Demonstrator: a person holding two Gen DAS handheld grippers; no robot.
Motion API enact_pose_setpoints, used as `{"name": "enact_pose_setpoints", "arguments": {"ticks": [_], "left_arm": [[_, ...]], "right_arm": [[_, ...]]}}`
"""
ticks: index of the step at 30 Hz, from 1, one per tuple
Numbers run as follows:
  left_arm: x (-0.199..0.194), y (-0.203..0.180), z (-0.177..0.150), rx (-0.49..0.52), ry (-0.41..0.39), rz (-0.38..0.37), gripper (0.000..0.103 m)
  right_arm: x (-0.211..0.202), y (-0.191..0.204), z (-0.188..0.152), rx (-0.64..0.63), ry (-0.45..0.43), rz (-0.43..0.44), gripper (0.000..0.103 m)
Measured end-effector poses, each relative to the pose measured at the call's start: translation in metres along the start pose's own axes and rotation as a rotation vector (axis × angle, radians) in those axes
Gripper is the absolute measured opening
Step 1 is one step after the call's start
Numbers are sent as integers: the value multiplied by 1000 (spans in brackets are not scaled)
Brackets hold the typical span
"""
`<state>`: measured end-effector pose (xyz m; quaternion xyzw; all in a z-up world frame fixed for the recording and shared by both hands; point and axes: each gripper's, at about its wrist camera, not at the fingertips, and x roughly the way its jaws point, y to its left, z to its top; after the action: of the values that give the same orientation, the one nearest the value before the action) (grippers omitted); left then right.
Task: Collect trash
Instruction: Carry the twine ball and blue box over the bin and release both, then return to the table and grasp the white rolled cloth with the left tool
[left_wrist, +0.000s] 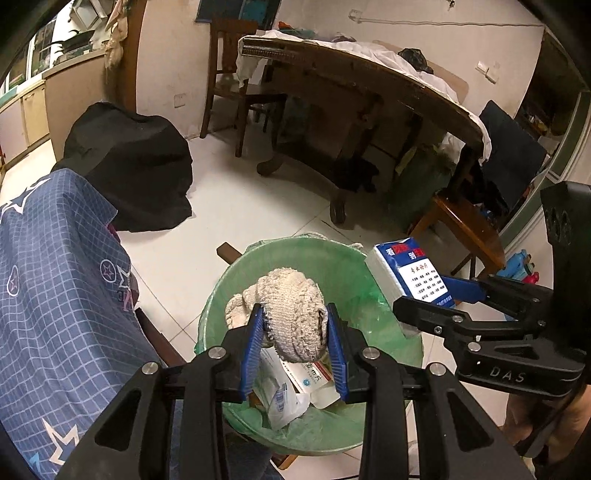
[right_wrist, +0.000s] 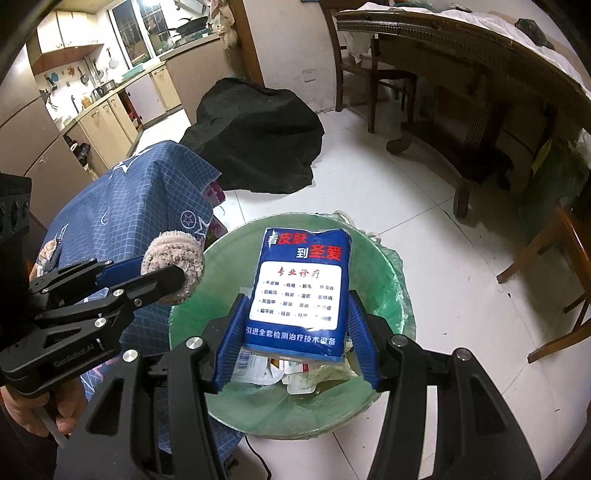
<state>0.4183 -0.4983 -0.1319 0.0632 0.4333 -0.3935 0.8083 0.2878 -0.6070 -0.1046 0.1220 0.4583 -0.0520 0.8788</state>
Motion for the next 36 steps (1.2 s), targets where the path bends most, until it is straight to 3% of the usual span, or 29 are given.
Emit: {"name": "enact_pose_setpoints", "arguments": {"ticks": [3,8,26,29,33,36], "left_arm": [[2,2,-2,-8,1,13,37],[0,9,-4,-15,-10,30,59],[-12,3,-6,-11,-11,49,59],[-21,7,-12,-10,-15,55,59],[-53,26,-34,1,-35,61,64],[-82,50,-59,-8,-53,78,68]], "right_arm": [[0,-1,-1,3,-2,2,53],[-4,-7,-1,31,-25,9,62],[-9,-11,-9,47,-42,4,62],[-26,-7,-15,43,-112,-1,64],[-69,9,-40,15,-293,-7,92],[-88,25,-66,6,-371,3,97]]}}
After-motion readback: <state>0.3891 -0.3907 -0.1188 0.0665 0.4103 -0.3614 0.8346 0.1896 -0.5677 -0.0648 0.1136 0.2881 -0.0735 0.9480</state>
